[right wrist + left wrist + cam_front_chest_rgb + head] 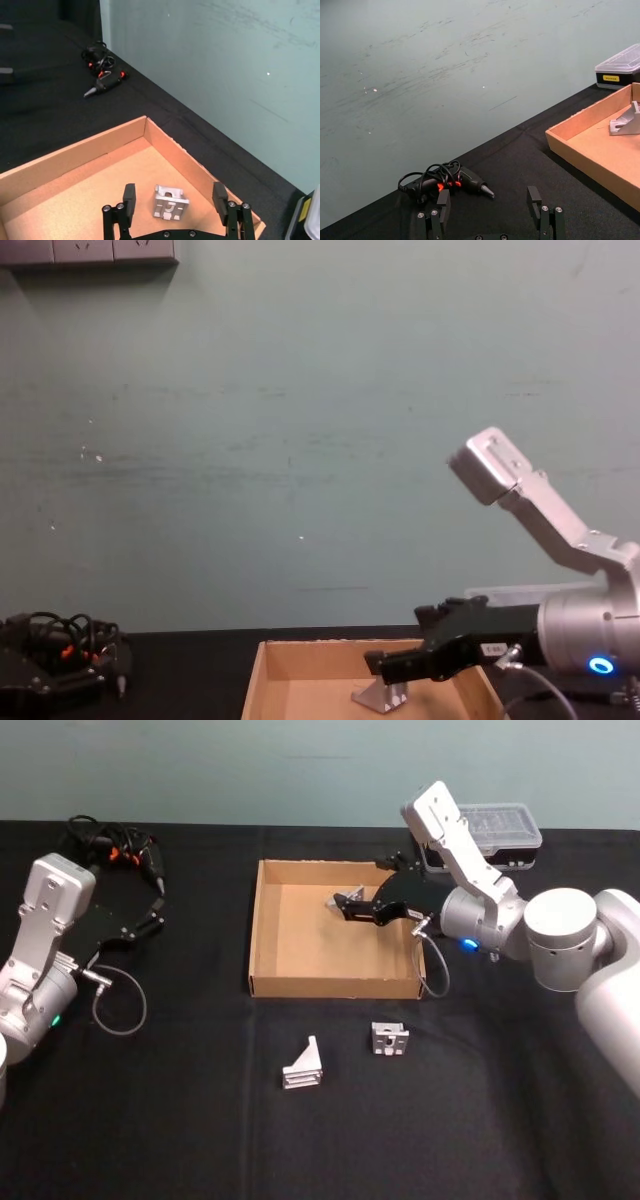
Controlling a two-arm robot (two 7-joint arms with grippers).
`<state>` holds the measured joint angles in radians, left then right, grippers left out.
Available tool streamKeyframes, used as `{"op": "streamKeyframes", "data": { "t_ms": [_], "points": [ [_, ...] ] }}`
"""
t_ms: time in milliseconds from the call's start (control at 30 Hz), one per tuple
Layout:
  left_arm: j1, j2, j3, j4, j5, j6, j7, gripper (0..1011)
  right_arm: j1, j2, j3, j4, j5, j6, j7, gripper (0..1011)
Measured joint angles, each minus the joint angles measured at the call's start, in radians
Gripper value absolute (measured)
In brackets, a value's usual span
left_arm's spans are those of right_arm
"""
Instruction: Use one hand to pick up the angle iron from the table and place it into the box.
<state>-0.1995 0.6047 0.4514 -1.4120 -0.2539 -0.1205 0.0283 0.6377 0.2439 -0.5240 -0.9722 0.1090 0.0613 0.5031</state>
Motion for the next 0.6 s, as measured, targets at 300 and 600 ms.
{"op": "streamKeyframes", "data": {
  "t_ms": [300,600],
  "points": [
    [0.0,0.0,0.0,0.0,0.0,0.0,0.0,1000,-0.077,0.078,0.033,-0.176,0.037,0.013,0.039,1002],
    [0.0,0.0,0.0,0.0,0.0,0.0,0.0,1000,-0.172,0.225,0.075,-0.411,0.126,0.053,0.123,1002]
  ]
}}
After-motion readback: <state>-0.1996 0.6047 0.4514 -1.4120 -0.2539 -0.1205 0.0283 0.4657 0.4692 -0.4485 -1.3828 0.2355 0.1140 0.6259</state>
